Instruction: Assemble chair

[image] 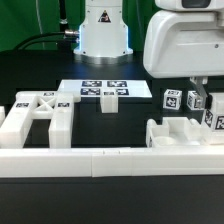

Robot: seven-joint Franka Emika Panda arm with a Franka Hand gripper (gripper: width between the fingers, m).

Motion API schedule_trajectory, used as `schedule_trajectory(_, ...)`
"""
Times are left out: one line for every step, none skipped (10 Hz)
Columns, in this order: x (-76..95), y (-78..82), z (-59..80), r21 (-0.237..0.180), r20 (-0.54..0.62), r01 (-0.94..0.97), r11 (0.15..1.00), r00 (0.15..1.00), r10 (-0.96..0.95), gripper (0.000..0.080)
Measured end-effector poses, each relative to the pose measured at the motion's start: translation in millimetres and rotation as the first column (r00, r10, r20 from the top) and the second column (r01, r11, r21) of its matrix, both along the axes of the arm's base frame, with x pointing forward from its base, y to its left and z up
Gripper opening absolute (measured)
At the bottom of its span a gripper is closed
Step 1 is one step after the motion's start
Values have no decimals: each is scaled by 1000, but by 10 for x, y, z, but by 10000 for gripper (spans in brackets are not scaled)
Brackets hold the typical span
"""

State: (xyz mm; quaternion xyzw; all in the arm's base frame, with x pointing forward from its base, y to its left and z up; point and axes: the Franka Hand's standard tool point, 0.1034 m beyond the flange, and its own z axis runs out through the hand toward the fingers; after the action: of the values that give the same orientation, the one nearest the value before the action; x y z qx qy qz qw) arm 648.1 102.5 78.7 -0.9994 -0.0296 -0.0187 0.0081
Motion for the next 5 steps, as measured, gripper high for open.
schedule_trajectory(-2, 8, -2, 2, 0, 33, 999, 999, -33, 286)
schedule_trajectory(-1, 4, -2, 1, 0, 32, 1000, 1000, -32, 286)
schedule_trajectory(-2, 7, -2, 4, -1, 53, 999, 999, -53, 287)
schedule_trajectory(-3, 11, -3, 9, -4, 162, 987, 987, -162, 287)
schedule_trajectory(0, 16, -5, 18, 3, 270, 963, 963, -270, 287)
